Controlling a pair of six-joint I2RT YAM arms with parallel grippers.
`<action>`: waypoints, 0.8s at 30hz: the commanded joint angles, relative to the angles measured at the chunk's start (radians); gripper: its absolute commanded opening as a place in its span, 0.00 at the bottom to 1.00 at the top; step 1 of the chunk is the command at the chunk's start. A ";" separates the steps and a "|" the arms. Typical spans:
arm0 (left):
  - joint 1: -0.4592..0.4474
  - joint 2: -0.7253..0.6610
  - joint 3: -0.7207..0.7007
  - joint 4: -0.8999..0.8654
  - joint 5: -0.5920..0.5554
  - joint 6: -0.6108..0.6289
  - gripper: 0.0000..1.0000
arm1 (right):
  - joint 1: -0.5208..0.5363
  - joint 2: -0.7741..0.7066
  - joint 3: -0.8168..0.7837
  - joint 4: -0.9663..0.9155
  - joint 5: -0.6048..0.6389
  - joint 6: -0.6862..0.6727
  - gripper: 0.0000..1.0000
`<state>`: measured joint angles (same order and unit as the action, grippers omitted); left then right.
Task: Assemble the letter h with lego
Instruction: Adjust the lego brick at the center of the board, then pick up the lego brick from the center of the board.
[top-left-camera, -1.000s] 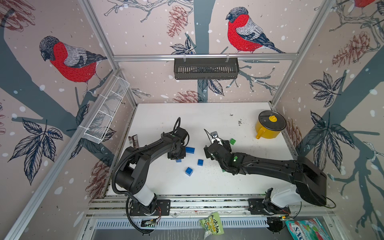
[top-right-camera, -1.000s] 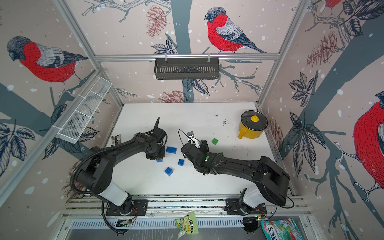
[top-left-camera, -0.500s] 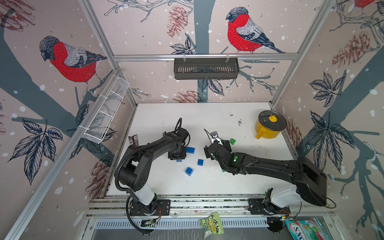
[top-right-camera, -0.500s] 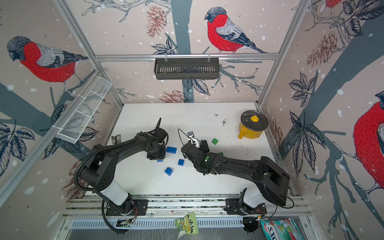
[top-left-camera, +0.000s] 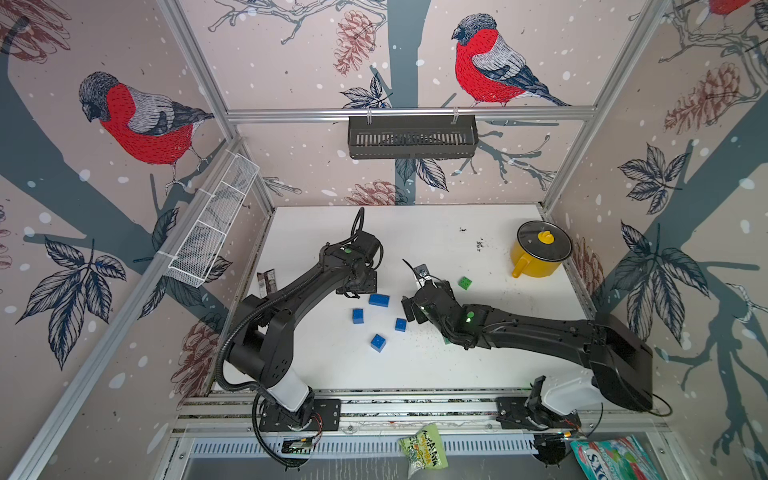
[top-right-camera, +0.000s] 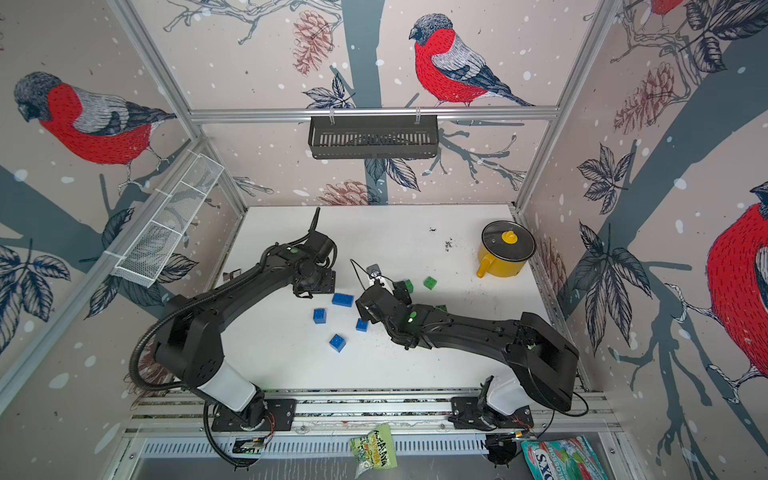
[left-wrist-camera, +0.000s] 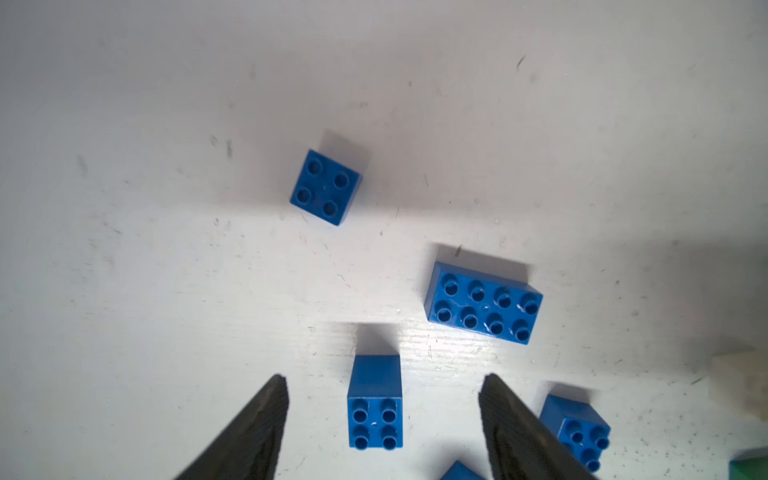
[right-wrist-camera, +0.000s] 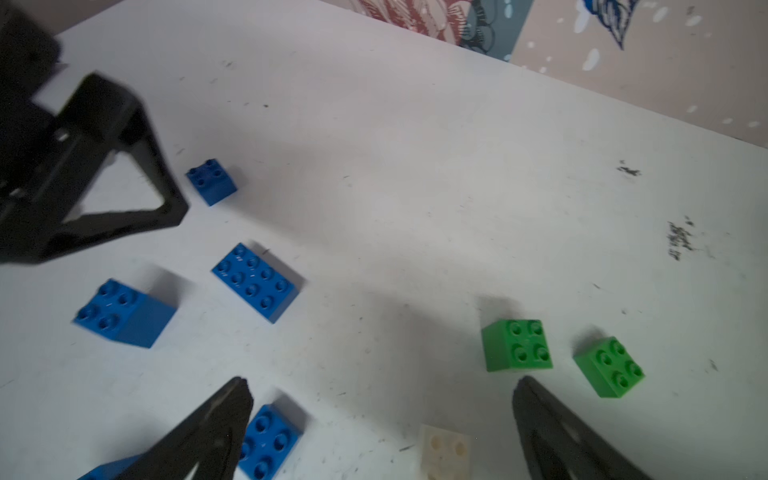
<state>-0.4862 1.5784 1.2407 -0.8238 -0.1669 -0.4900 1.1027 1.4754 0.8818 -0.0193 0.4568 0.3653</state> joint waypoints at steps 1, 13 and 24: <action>0.031 -0.091 -0.008 -0.023 -0.050 0.022 0.83 | 0.076 0.033 0.031 -0.018 -0.195 -0.099 1.00; 0.191 -0.646 -0.383 0.308 -0.096 0.009 0.98 | 0.235 0.276 0.187 -0.138 -0.275 -0.229 1.00; 0.191 -0.730 -0.447 0.314 -0.166 0.005 0.98 | 0.208 0.402 0.302 -0.215 -0.339 -0.258 0.87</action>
<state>-0.2966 0.8486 0.7940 -0.5507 -0.3004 -0.4751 1.3235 1.8679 1.1645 -0.2100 0.1413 0.1242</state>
